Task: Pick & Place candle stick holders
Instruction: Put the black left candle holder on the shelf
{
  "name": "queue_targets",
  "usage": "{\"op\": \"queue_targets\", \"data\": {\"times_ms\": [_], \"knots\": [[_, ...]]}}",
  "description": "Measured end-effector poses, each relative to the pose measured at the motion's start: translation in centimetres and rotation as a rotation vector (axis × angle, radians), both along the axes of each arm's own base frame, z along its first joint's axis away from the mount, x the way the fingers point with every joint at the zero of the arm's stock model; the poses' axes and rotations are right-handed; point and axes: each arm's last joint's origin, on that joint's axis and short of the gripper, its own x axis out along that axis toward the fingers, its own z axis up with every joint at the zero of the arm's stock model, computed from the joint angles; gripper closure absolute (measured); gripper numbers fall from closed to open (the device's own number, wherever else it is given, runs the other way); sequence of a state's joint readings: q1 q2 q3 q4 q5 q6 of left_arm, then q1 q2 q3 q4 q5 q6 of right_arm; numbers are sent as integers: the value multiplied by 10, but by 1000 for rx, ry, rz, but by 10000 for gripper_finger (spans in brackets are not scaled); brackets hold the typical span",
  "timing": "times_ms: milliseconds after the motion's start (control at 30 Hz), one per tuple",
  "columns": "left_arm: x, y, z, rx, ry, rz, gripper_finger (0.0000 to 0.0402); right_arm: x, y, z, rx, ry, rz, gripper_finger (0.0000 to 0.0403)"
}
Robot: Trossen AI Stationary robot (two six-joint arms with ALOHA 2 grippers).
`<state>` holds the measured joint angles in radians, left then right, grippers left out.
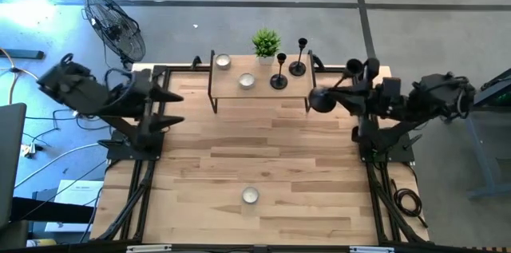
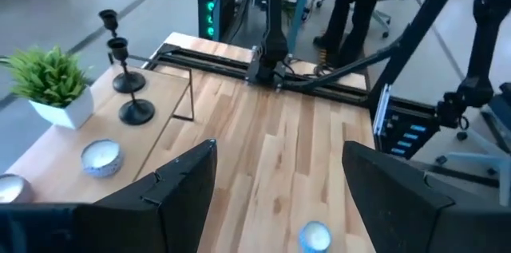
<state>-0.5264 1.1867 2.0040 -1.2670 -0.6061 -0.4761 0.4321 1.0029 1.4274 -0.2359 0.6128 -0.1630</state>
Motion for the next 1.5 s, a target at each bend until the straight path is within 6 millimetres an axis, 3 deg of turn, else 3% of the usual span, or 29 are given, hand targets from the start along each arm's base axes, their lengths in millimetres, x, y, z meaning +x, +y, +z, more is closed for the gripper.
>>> {"op": "queue_targets", "data": {"times_ms": [267,467,767,867,1100,1333,1500], "knots": [[-25,3,-23,17,-94,-71,136,18,-12,-50,46,-117,-104,403],[-30,1,-55,29,-135,-208,136,32,-17,-85,79,-116,-174,403],[-34,-2,-92,21,-332,-427,136,34,-28,-93,64,-67,-268,403],[-35,0,-101,41,-347,-409,136,37,-37,-100,89,-11,-307,403],[-31,4,-111,98,-307,-183,136,41,-55,-113,164,73,-312,403],[-27,0,-114,116,-278,-187,136,38,-72,-126,259,77,-275,403],[-23,-3,-115,123,-265,-193,136,36,-81,-155,280,13,-296,403]]}}
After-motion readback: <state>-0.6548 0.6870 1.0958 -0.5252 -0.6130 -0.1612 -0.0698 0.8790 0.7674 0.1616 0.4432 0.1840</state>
